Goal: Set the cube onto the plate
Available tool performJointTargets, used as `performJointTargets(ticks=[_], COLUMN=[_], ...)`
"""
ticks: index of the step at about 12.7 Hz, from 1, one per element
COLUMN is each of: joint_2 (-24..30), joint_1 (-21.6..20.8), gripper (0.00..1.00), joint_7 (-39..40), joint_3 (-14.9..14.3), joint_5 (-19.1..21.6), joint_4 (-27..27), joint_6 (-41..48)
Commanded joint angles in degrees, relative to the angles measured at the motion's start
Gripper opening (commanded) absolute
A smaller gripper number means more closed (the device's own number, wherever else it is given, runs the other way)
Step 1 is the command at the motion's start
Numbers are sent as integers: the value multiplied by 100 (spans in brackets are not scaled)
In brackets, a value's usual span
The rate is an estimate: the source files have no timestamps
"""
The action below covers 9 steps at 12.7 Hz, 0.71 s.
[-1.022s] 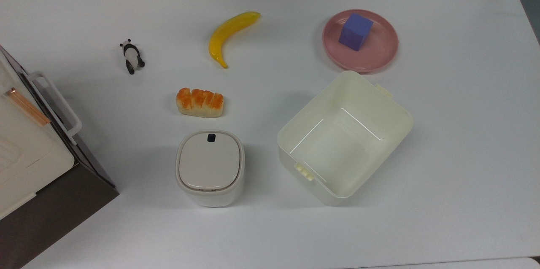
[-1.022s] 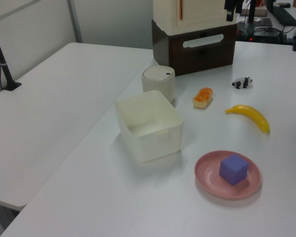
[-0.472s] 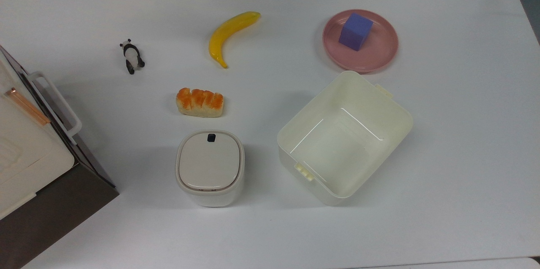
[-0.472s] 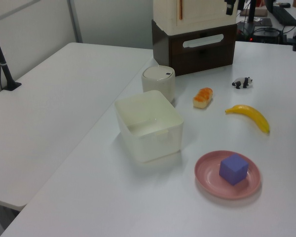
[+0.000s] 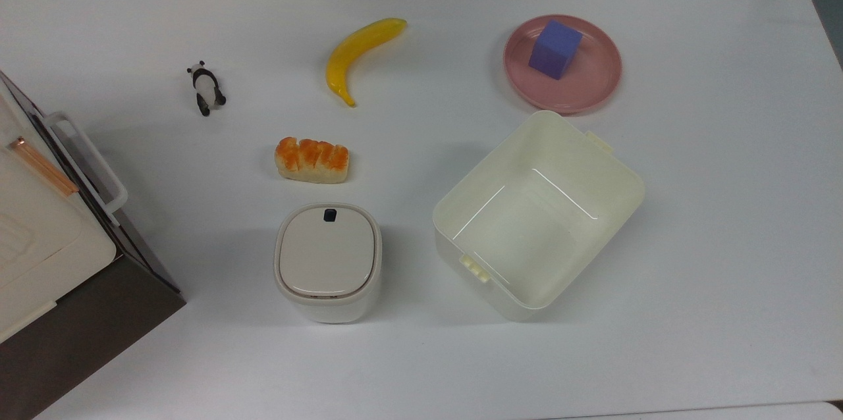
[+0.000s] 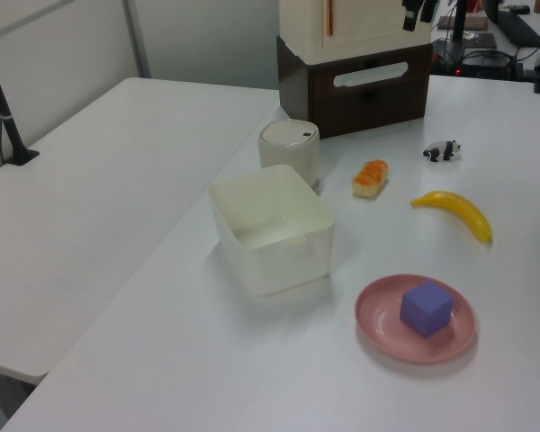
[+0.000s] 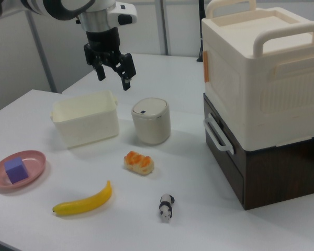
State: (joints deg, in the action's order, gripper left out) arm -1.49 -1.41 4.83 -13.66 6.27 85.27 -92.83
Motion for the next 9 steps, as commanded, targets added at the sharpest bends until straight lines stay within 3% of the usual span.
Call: performJointTargets(ticks=[1,9], joint_2=[158,114], joint_1=[-96,-131], gripper=[100,100], joint_7=[563,510], joint_3=[-93,-58], joint_5=[32,50], joint_4=[218,218], joint_6=[125,134])
